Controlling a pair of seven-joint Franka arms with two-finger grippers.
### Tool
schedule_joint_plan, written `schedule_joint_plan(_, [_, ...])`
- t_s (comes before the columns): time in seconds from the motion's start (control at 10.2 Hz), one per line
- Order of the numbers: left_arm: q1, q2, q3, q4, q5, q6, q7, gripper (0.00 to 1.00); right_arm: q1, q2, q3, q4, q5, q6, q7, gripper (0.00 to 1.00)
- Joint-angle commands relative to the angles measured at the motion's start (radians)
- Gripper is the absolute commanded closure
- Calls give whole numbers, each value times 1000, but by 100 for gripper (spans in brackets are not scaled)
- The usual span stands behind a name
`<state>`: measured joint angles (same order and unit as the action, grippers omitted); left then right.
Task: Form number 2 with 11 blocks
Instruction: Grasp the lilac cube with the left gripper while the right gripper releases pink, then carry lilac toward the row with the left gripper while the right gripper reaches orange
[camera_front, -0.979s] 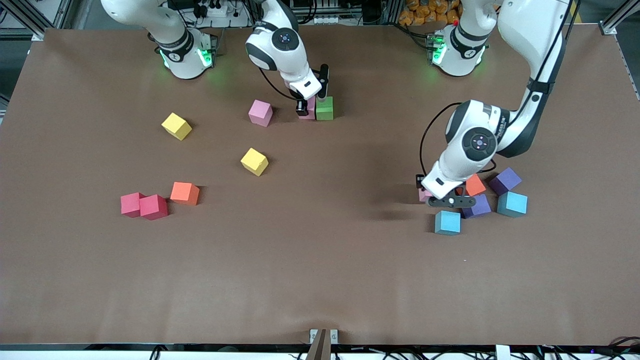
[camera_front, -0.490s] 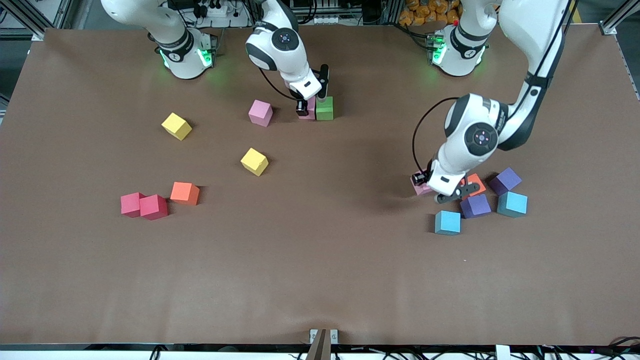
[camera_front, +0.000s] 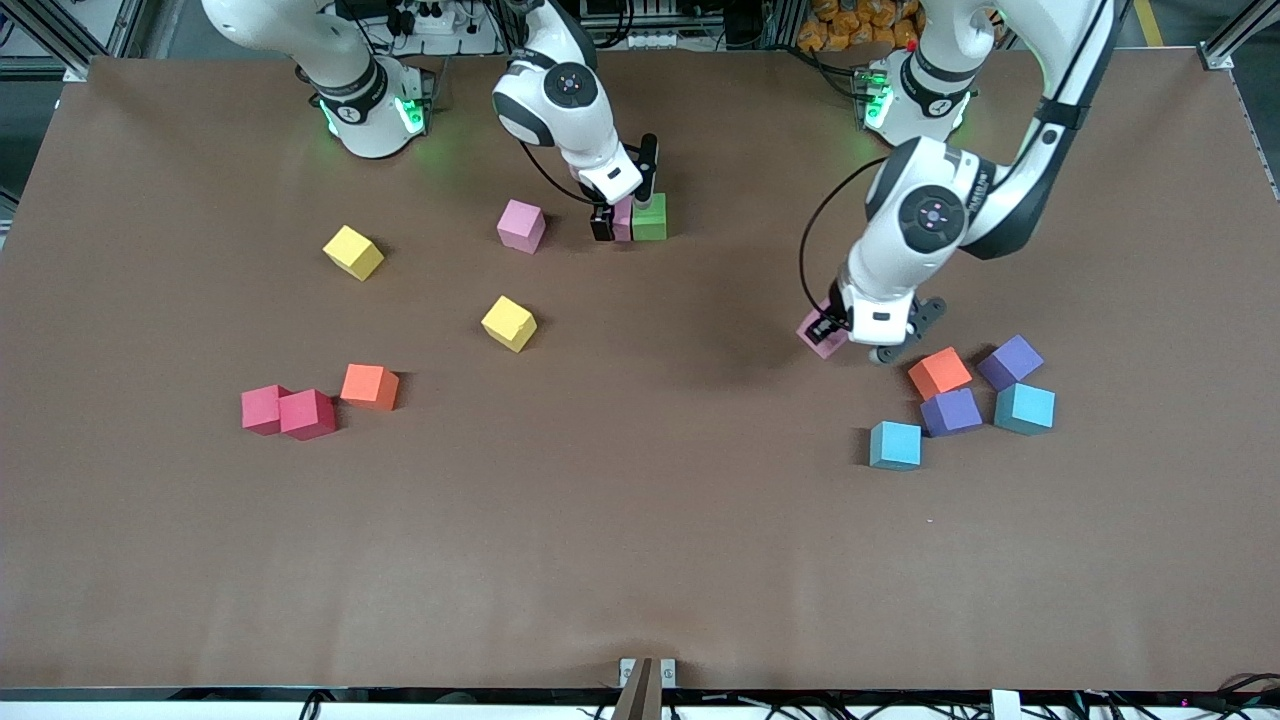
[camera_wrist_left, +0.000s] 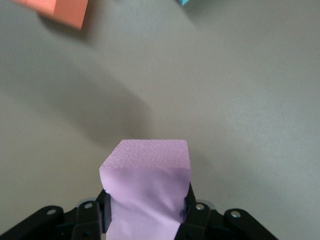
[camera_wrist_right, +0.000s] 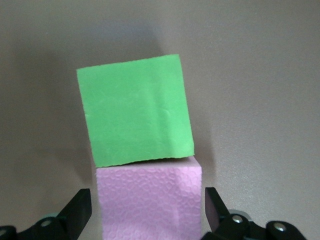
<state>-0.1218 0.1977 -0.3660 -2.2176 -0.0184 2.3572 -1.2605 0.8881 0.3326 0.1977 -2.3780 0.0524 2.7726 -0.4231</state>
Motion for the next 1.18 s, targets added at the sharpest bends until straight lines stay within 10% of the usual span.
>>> schedule_joint_plan(0.0, [53, -26, -48, -23, -6, 1, -127, 60, 2, -26, -7, -3, -3, -5, 23, 0])
schedule_joint_plan(0.29, [184, -26, -218, -25, 18, -1, -343, 60, -24, -117, -7, -1, -2, -132, 12, 0])
schedule_joint_plan(1.08, [131, 3, -329, -50, 86, 1, -871, 62, -332, -265, -9, 133, 3, -528, -9, 0])
